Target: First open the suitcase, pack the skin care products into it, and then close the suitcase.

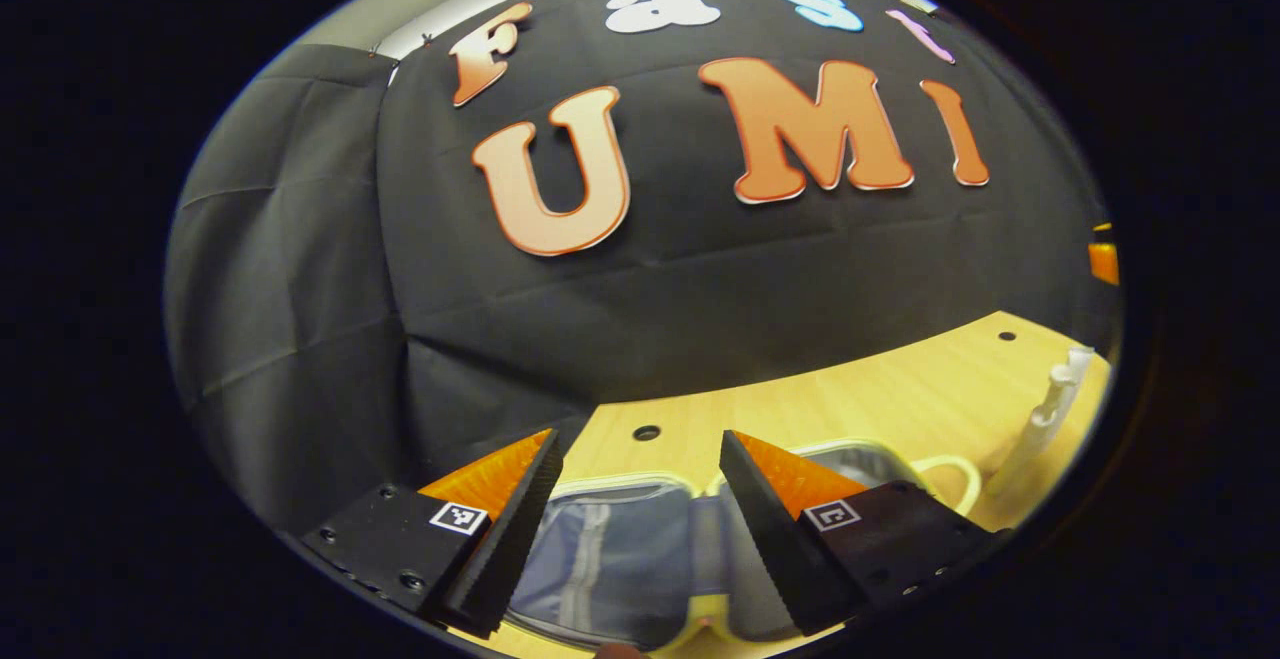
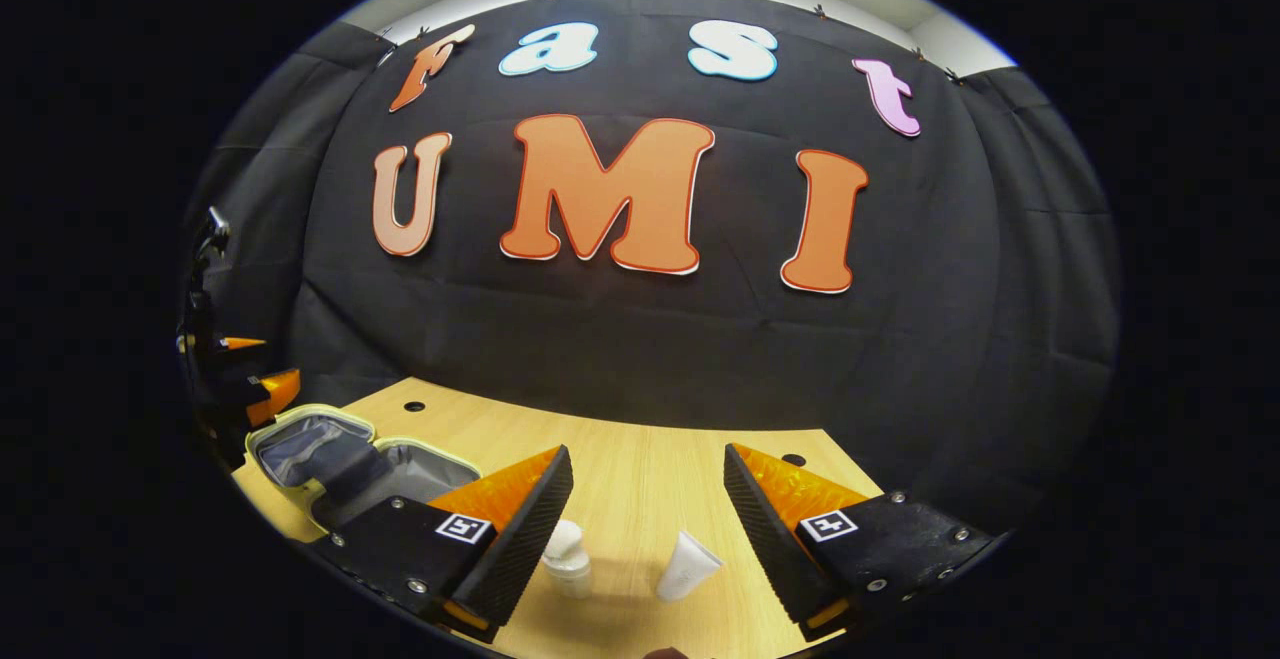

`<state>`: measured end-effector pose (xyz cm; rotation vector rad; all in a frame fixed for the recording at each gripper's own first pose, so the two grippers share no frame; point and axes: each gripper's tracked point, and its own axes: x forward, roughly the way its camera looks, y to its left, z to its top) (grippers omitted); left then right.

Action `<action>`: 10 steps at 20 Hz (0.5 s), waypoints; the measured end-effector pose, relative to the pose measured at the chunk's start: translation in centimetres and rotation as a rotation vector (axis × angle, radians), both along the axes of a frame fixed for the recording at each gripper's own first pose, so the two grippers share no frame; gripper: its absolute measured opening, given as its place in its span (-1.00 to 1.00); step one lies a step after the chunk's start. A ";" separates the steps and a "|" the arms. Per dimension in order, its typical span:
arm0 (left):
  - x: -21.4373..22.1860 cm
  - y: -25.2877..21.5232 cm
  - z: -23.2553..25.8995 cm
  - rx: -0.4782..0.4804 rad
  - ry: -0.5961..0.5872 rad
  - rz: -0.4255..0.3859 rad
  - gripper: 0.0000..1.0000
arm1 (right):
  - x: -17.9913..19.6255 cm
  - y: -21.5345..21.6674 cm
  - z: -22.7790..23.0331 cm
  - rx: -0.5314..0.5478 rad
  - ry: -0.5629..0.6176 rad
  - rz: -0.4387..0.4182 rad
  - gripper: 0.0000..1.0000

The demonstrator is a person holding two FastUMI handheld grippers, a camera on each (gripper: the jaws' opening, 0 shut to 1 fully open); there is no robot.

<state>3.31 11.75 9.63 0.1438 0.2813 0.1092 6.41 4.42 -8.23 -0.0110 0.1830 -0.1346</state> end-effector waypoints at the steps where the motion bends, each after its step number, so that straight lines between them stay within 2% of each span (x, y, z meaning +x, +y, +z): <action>1: 0.0 -1.8 0.4 -0.009 -0.008 -0.021 0.97 | -0.2 -0.7 -0.5 -0.004 0.006 0.002 0.93; 5: -1.1 -10.5 1.1 -0.063 -0.035 -0.151 0.98 | -0.9 -2.5 -3.1 -0.004 0.033 0.023 0.93; 10: -2.8 -20.0 -2.2 -0.091 0.006 -0.299 0.98 | -1.3 -3.7 -7.5 -0.013 0.087 0.068 0.93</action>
